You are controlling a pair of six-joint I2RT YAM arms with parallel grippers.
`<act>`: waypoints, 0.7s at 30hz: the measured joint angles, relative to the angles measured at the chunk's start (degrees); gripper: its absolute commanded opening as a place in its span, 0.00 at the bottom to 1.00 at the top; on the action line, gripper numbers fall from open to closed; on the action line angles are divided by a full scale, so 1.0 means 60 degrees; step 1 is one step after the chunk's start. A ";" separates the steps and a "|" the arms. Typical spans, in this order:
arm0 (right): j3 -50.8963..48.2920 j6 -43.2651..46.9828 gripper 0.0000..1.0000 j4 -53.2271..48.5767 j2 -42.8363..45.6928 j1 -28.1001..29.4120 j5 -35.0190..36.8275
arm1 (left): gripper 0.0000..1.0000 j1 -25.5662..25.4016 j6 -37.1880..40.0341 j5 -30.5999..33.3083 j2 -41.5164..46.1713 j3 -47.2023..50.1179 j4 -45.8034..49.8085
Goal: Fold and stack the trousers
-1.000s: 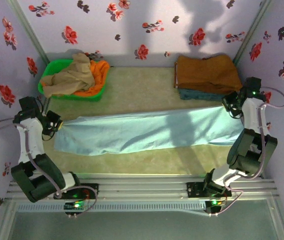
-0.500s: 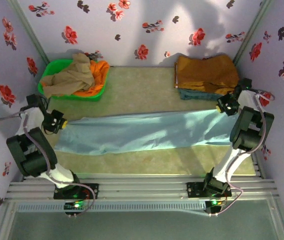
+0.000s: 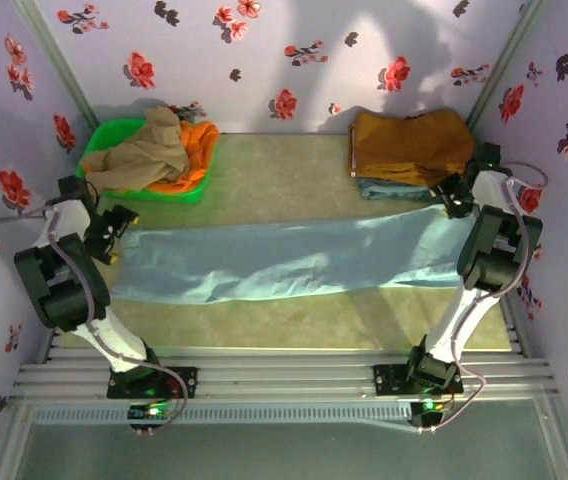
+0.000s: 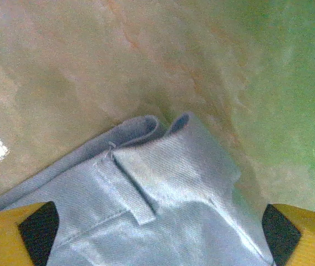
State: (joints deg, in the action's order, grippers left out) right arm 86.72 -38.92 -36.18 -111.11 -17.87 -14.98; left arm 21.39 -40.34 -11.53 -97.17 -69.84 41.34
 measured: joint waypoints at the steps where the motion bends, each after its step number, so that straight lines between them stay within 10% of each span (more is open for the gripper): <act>1: -0.0295 -0.0007 0.55 0.0044 0.0361 0.0087 0.0011 | 1.00 0.0000 0.0040 0.0007 0.0331 0.0106 0.0047; 11: -0.5340 -0.0353 0.53 0.0550 0.6218 0.2750 -0.0029 | 0.75 -0.2065 -0.0175 0.0025 0.6637 0.3639 0.0590; 21: -0.8065 -0.0619 0.62 -0.0772 0.8225 0.2820 -0.0117 | 0.77 -0.3391 -0.1184 0.0033 0.9176 0.6364 0.1555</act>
State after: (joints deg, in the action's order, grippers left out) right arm 38.33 -42.63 -40.82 -61.76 -0.95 -15.68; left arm 1.04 -47.44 -11.33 -42.11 -31.66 50.68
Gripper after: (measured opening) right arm 0.617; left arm 0.766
